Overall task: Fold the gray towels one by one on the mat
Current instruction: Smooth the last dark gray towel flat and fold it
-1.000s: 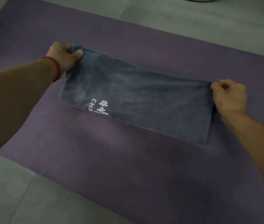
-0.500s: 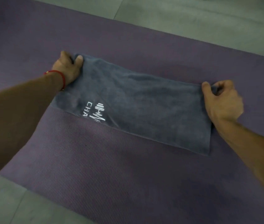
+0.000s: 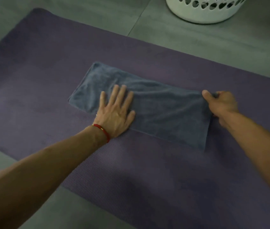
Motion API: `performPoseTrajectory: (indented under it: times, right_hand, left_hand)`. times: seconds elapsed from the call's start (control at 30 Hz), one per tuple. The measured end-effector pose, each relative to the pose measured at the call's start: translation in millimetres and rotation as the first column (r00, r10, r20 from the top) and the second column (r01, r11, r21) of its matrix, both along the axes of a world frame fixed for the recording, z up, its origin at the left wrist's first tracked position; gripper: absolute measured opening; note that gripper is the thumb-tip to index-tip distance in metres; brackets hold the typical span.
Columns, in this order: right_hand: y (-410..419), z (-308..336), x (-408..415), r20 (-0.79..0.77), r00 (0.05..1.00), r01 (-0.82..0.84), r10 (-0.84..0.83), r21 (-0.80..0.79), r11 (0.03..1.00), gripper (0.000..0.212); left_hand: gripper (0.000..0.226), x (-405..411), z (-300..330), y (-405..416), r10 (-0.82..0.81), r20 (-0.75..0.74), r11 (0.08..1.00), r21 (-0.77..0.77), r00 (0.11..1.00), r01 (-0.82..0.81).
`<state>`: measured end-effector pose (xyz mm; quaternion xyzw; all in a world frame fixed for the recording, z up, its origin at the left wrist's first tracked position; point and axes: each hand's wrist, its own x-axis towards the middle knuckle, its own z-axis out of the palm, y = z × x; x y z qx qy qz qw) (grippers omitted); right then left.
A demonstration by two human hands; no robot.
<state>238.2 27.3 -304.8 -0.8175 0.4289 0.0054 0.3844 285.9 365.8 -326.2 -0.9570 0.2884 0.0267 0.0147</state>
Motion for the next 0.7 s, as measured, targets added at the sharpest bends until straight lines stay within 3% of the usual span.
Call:
performPoseTrajectory:
  times: [0.1,0.17,0.27,0.37,0.5,0.6,0.7]
  right_hand:
    - [1.6,7.9,-6.6,-0.055,0.994,0.101,-0.090,0.267,0.958,0.052]
    - [5.1,14.1,-14.1,-0.103,0.994,0.074,-0.039,0.362,0.929,0.030]
    - [5.7,20.3,-21.1,-0.063,0.998,0.036,-0.012,0.400,0.916,0.016]
    - [9.7,28.3,-18.5,-0.009,0.995,0.089,-0.098,0.502,0.860,0.010]
    - [17.5,34.4,-10.7,-0.007,0.976,0.177,-0.220,0.616,0.768,0.011]
    - [13.7,38.7,-2.7,0.038,0.965,0.182,-0.261,0.619,0.764,0.013]
    - [22.5,48.7,14.7,0.122,0.964,0.119,-0.236,0.598,0.793,0.016]
  left_hand:
    - [0.078,-59.7,0.7,-50.0,-0.307,0.027,0.940,-0.149,0.951,0.307]
    - [0.087,-90.5,-7.7,-82.8,-0.418,-0.012,0.900,-0.145,0.909,0.412]
    - [0.094,-113.2,-10.9,-118.2,-0.314,-0.126,0.949,-0.084,0.941,0.305]
    - [0.090,-120.5,-5.4,-136.1,-0.166,-0.130,0.981,-0.124,0.977,0.150]
    - [0.046,-101.9,5.4,-141.2,-0.068,0.005,0.956,-0.285,0.998,0.066]
    - [0.030,-87.8,17.8,-128.8,-0.041,0.058,0.852,-0.520,0.997,0.065]
    - [0.013,-83.8,37.5,-107.4,0.089,-0.141,0.597,-0.785,0.986,-0.166]
